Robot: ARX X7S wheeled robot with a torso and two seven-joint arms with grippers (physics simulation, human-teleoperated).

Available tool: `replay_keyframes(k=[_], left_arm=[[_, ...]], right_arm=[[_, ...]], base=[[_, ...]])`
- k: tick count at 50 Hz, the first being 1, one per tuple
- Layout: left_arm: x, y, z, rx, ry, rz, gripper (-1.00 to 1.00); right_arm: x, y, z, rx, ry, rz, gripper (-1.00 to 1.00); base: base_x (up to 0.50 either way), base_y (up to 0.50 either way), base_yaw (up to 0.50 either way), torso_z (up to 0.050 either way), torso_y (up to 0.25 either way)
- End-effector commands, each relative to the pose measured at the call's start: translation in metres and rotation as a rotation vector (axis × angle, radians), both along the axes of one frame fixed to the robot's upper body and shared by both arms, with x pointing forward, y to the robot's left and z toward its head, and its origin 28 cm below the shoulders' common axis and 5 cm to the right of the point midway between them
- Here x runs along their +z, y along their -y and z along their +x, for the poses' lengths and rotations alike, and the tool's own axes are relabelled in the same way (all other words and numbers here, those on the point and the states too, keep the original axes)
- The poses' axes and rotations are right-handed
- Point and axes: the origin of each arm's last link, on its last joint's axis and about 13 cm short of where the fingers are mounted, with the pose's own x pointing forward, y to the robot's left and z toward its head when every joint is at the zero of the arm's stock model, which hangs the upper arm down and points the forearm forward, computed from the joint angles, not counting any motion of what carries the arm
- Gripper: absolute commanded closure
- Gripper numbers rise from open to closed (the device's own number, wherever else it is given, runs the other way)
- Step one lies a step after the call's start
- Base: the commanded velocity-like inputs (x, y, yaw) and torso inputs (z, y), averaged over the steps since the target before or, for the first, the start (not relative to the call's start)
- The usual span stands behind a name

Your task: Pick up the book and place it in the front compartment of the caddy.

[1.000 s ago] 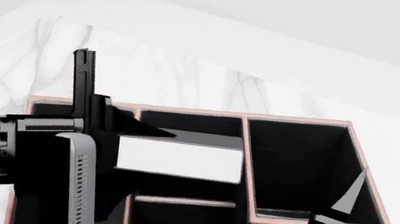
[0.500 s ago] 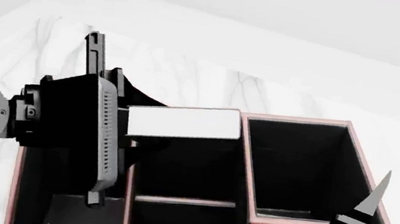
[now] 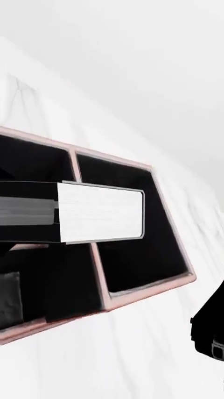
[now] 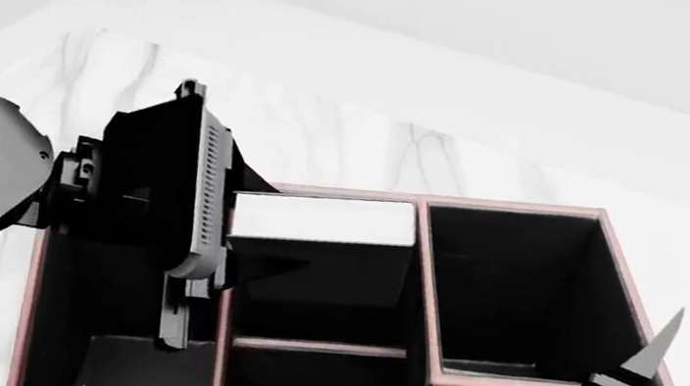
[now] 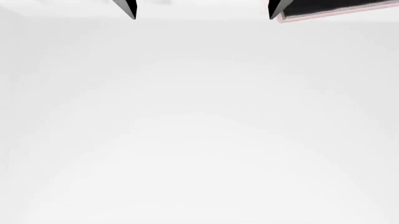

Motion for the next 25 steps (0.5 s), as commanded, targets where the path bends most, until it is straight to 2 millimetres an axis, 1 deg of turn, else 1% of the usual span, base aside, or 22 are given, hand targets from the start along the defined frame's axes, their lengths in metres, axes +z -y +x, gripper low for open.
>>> replay_keyframes(k=[1, 10, 13, 25], left_arm=[[0.003, 0.008, 0.014, -0.029, -0.078, -0.037, 1.00], [-0.009, 0.010, 0.029, -0.031, -0.100, -0.038, 1.00], [-0.013, 0.010, 0.033, -0.033, -0.106, -0.040, 1.00], [-0.046, 0.012, 0.048, -0.006, -0.177, -0.046, 1.00]], right_arm=[[-0.011, 0.005, 0.006, -0.026, -0.031, 0.002, -1.00], [-0.021, 0.007, 0.009, -0.038, -0.057, 0.000, -1.00], [-0.020, 0.008, 0.010, -0.041, -0.058, 0.002, -1.00], [-0.028, 0.010, 0.013, -0.051, -0.087, -0.003, -1.00]], base=[[0.00, 0.00, 0.00, 0.000, 0.000], [0.00, 0.00, 0.00, 0.000, 0.001], [0.00, 0.00, 0.00, 0.000, 0.000], [0.00, 0.00, 0.00, 0.000, 0.002]])
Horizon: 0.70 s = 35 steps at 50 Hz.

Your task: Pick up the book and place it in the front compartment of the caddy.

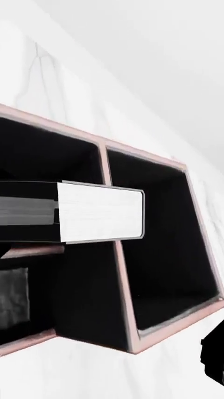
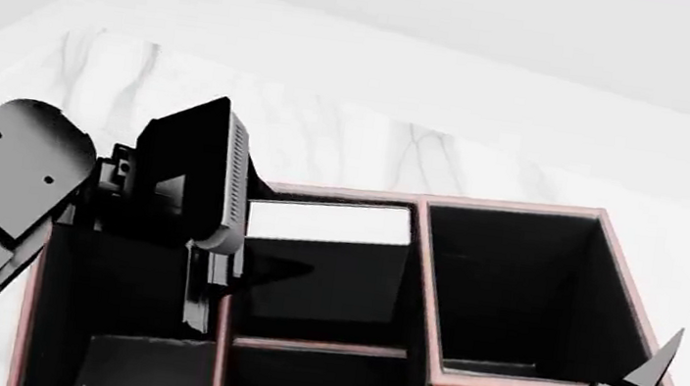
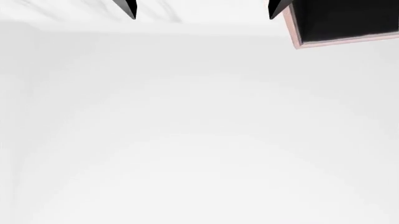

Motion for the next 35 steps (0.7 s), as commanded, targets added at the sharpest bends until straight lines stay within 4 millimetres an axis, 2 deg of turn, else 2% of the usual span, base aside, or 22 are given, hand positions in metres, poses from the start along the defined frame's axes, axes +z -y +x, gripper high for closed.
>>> replay_keyframes(k=[1, 12, 13, 20, 26, 27, 28, 29, 30, 32, 33, 35], left_arm=[[-0.015, 0.011, 0.009, -0.023, -0.040, -0.050, 1.00], [-0.033, 0.012, 0.005, 0.004, -0.047, -0.037, 1.00], [-0.034, 0.012, 0.005, 0.001, -0.045, -0.031, -1.00], [-0.043, 0.010, 0.002, 0.041, -0.015, -0.030, -1.00], [-0.040, 0.008, 0.003, 0.098, 0.070, -0.112, -1.00], [-0.053, -0.003, -0.004, 0.156, 0.061, -0.136, -1.00], [-0.055, -0.006, -0.010, 0.165, 0.055, -0.144, -1.00], [-0.052, -0.006, -0.018, 0.172, 0.102, -0.166, -1.00], [-0.039, 0.003, -0.024, 0.157, 0.192, -0.207, -1.00], [-0.036, 0.001, -0.039, 0.184, 0.246, -0.252, -1.00], [-0.036, -0.004, -0.053, 0.260, 0.315, -0.296, -1.00], [-0.028, -0.003, -0.072, 0.264, 0.366, -0.381, -1.00]], right_arm=[[-0.009, 0.003, 0.003, -0.009, -0.029, 0.000, -1.00], [-0.012, 0.003, 0.005, -0.014, -0.043, -0.002, -1.00], [-0.012, 0.003, 0.005, -0.012, -0.045, -0.003, -1.00], [-0.011, 0.001, 0.006, -0.007, -0.045, -0.007, -1.00], [-0.008, -0.002, 0.004, 0.004, -0.034, -0.007, -1.00], [-0.006, -0.002, 0.003, 0.007, -0.029, -0.003, -1.00], [-0.005, -0.002, 0.003, 0.008, -0.027, -0.003, -1.00], [-0.004, -0.003, 0.003, 0.011, -0.024, -0.005, -1.00], [-0.003, -0.003, 0.002, 0.013, -0.021, -0.006, -1.00], [-0.001, -0.003, 0.001, 0.018, -0.013, -0.002, -1.00], [0.001, -0.003, 0.001, 0.022, -0.004, 0.004, -1.00], [0.002, -0.004, 0.000, 0.027, 0.004, 0.007, -1.00]], base=[[0.00, 0.00, 0.00, 0.000, 0.000], [0.00, 0.00, 0.00, 0.001, 0.001], [0.00, 0.00, 0.00, 0.000, 0.000], [0.00, 0.00, 0.00, 0.000, 0.000], [0.00, 0.00, 0.00, 0.000, 0.000], [0.00, 0.00, 0.00, 0.000, 0.000], [0.00, 0.00, 0.00, 0.000, 0.000], [0.00, 0.00, 0.00, 0.000, 0.000], [0.00, 0.00, 0.00, 0.000, 0.000], [0.00, 0.00, 0.00, 0.000, 0.000], [0.00, 0.00, 0.00, 0.000, 0.000], [0.00, 0.00, 0.00, 0.000, 0.000]])
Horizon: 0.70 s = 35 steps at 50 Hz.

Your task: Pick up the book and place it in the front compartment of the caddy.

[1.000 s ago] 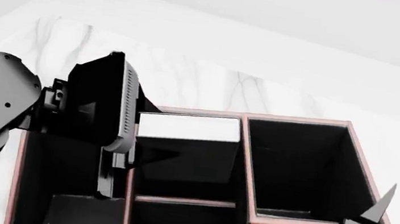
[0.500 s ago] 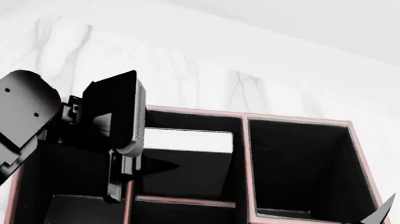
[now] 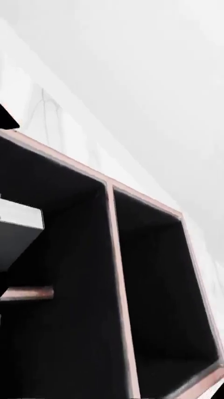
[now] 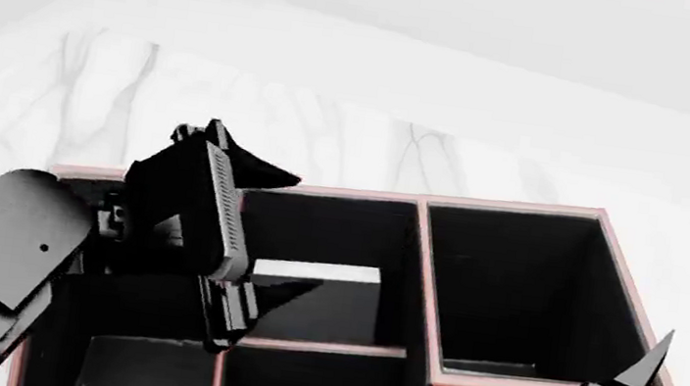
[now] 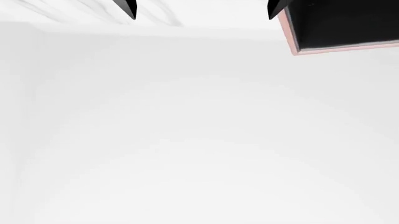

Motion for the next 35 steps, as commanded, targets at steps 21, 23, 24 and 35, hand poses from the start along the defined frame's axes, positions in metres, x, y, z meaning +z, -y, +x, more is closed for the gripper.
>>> replay_keyframes(k=[21, 23, 24, 35], left_arm=[[0.018, -0.033, -0.215, 0.856, 0.785, -0.916, -1.00], [0.018, -0.039, -0.224, 0.915, 0.829, -0.952, -1.00], [0.018, -0.041, -0.228, 0.937, 0.833, -0.982, -1.00], [0.029, -0.056, -0.258, 1.020, 1.057, -1.062, -1.00]], right_arm=[[0.042, -0.016, -0.033, 0.068, 0.331, 0.011, -1.00], [0.043, -0.016, -0.035, 0.068, 0.347, 0.020, -1.00], [0.043, -0.016, -0.034, 0.067, 0.353, 0.016, -1.00], [0.060, -0.012, -0.045, -0.011, 0.496, 0.061, -1.00]], base=[[0.00, 0.00, 0.00, 0.000, 0.000], [0.00, 0.00, 0.00, 0.000, 0.000], [0.00, 0.00, 0.00, 0.000, 0.000], [0.00, 0.00, 0.00, 0.000, 0.000]])
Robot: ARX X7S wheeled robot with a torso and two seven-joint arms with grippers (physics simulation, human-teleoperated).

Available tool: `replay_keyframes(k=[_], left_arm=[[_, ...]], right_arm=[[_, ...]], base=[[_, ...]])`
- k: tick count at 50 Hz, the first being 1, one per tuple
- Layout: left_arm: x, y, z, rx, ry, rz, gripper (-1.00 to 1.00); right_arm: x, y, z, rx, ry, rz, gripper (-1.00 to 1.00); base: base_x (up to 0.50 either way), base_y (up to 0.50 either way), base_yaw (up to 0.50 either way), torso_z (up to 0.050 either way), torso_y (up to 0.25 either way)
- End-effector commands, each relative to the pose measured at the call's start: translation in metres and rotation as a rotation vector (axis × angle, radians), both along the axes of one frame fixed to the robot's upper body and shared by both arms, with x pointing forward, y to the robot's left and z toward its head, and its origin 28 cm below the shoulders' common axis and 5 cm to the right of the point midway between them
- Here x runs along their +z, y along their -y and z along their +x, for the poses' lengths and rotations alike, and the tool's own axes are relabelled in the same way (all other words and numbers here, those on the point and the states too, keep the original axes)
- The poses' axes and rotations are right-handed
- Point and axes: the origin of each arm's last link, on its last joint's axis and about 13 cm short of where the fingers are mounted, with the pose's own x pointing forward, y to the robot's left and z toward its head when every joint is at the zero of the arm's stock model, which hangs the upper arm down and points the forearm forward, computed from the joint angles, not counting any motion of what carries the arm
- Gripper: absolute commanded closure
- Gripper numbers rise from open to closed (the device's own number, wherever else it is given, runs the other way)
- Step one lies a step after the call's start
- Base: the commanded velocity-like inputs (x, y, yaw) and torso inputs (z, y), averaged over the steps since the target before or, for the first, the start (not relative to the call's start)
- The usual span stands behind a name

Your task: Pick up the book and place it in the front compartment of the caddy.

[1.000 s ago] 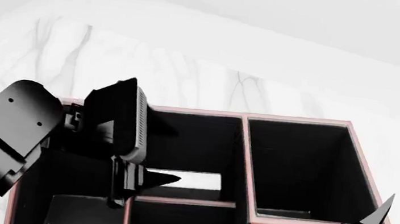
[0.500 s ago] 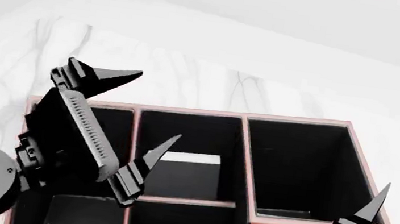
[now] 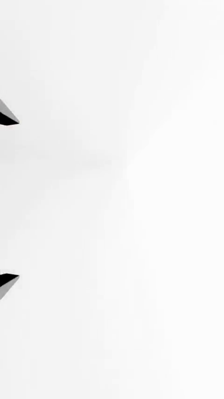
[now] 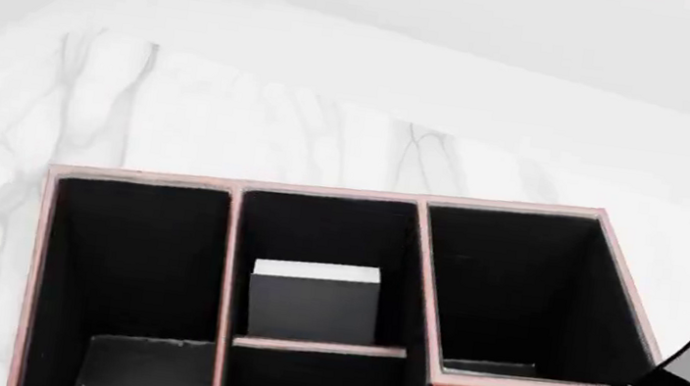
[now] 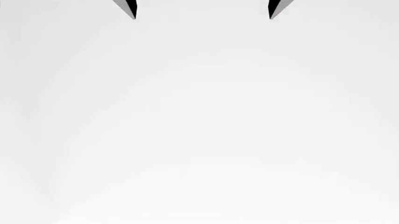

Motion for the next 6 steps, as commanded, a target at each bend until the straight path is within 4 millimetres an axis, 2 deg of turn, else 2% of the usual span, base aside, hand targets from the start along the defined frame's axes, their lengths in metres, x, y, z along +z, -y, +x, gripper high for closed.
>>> replay_keyframes(k=[1, 6], left_arm=[[0.0110, -0.0171, -0.0413, 0.188, 0.177, -0.110, -1.00], [0.0104, -0.0165, -0.0398, 0.195, 0.175, -0.109, -1.00]], right_arm=[[0.0150, 0.0040, -0.0134, -0.054, 0.134, 0.038, -1.00], [0.0147, 0.0048, -0.0134, -0.058, 0.134, 0.041, -1.00]], base=[[0.00, 0.00, 0.00, 0.000, 0.000], [0.00, 0.00, 0.00, 0.000, 0.000]])
